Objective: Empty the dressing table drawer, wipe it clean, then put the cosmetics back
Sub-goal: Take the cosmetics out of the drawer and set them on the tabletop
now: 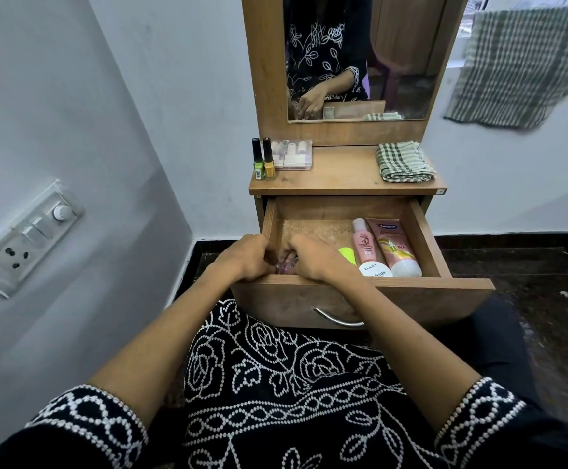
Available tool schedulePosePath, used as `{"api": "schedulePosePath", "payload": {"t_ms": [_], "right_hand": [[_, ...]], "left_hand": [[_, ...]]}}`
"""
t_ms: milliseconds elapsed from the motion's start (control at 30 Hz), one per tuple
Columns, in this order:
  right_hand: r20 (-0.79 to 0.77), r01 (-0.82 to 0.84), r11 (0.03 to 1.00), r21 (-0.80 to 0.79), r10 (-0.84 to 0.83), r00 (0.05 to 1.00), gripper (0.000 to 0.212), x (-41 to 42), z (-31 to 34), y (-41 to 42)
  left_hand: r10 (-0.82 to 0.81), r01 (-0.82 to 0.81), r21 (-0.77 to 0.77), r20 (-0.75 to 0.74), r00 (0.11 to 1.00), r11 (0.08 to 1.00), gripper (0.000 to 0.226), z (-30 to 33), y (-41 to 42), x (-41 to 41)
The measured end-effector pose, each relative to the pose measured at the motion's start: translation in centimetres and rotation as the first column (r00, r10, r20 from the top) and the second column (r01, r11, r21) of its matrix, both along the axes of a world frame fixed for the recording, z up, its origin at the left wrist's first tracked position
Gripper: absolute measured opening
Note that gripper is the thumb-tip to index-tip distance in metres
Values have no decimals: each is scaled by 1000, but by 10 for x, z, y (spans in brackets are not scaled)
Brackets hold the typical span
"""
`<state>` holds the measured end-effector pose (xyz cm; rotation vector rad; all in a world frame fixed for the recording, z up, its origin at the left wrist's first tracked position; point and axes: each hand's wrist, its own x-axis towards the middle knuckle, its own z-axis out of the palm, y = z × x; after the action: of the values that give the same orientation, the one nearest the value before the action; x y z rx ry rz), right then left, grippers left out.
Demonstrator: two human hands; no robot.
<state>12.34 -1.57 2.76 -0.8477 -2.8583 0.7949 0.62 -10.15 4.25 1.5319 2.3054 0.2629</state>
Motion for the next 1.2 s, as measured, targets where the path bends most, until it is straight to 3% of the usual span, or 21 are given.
{"api": "schedulePosePath", "payload": {"t_ms": [200,400,533,767,967,1200], "right_hand": [[-71,-6,999,48,10,997,20,3,2,0],[-263,-34,995,-96,8,965,21,-1,19,3],[-423,-27,993,-111,-22,906,26,-4,38,8],[-649,36,988,-151,-127,750,24,-33,76,31],[-698,115,983,-139,-180,693,26,-64,97,61],[-661,179,975,-127,-218,718,23,-95,77,75]], "left_hand": [[-34,36,33,-72,997,999,21,3,-5,-2],[-11,24,226,-57,998,974,19,15,-7,-10],[-2,27,429,-57,998,903,19,27,-7,-18],[48,-116,685,117,992,720,22,60,22,-31],[124,-187,716,140,982,673,23,85,58,-50],[197,-282,666,202,959,690,20,68,77,-67]]}}
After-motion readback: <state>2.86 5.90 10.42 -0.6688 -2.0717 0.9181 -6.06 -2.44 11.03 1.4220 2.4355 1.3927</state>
